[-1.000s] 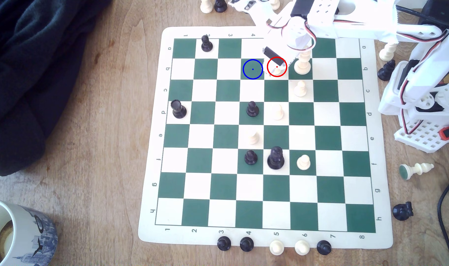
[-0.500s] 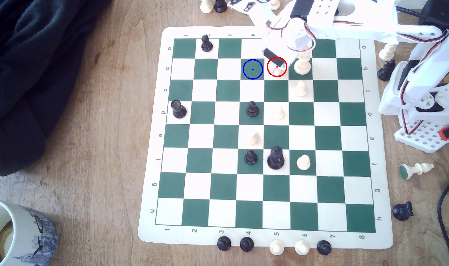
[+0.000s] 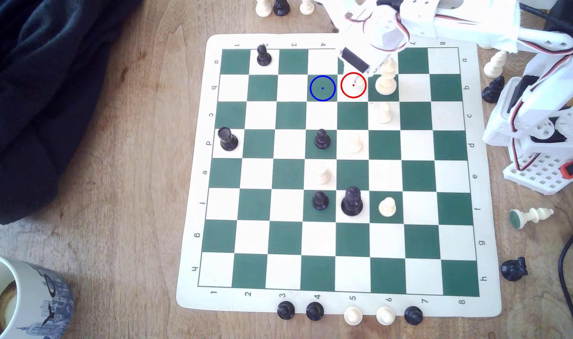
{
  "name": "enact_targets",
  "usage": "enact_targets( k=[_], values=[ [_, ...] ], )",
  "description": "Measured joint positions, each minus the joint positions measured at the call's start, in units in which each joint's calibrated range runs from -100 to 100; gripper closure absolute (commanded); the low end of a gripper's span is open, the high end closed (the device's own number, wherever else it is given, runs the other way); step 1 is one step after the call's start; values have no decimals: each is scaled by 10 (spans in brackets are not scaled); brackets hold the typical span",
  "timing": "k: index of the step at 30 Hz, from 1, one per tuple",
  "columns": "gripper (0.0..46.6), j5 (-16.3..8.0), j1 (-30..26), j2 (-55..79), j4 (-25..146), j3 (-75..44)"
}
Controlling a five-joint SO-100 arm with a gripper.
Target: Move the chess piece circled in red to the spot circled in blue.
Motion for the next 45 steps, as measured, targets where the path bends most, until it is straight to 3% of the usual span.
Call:
enact_targets(
  k=[20, 45],
  values=[
    [464, 0, -41, 73, -16, -126],
    [464, 0, -41, 155, -60, -132]
  ],
)
